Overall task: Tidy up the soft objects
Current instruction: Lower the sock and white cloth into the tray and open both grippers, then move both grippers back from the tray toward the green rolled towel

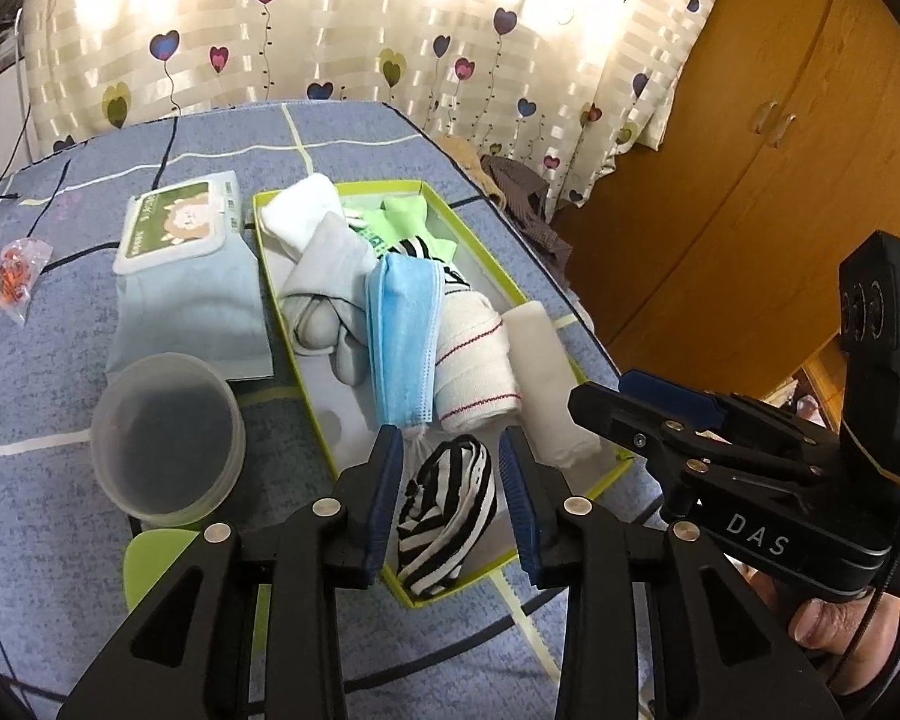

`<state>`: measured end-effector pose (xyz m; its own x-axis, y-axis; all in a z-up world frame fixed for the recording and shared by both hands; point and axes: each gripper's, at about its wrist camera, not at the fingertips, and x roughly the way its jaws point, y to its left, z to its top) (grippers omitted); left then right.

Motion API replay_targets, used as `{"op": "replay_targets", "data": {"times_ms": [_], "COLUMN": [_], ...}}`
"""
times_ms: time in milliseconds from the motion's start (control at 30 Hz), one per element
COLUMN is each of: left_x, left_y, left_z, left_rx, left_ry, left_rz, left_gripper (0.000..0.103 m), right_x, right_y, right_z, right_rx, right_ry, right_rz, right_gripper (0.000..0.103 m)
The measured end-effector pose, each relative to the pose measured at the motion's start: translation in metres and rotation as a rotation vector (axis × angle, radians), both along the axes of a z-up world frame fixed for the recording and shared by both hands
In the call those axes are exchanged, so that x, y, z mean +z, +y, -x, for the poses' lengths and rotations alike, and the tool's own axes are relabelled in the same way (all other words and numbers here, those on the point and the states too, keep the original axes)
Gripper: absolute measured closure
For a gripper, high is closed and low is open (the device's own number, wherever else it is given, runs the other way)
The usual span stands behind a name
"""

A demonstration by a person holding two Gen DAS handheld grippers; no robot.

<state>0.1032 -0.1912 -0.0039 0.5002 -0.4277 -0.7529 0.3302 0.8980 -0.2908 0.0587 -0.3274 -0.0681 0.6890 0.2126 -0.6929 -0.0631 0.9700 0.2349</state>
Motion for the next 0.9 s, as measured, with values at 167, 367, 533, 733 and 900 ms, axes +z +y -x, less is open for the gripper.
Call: {"op": "replay_targets", "data": {"times_ms": [167, 367, 533, 733, 900], "left_x": [0.01, 0.023, 0.034, 0.041, 0.046], "left_y": [0.007, 0.017, 0.027, 0.038, 0.045], "left_z": [0.009, 0.024, 0.036, 0.044, 0.048], "left_rx": [0.007, 0.012, 0.026, 0.04, 0.046], "left_ry": [-0.03, -0.078, -0.113, -0.135, -0.149], "left_rz": [0.011, 0.016, 0.016, 0.032, 0.039], "left_gripper": [0.068, 0.068, 0.068, 0.068, 0.068], "right_x": [0.008, 0.022, 0.03, 0.038, 0.043], "right_y": [0.004, 0.016, 0.032, 0.044, 0.052], "right_z": [0.008, 0.021, 0.028, 0.037, 0.041], "right_rx": [0.006, 0.023, 0.053, 0.075, 0.088], "right_ry": [-0.018, -0.061, -0.087, -0.107, -0.114], "right_rz": [0.005, 0.013, 0.021, 0.034, 0.044], "right_gripper": [0.059, 0.059, 0.059, 0.059, 0.059]}}
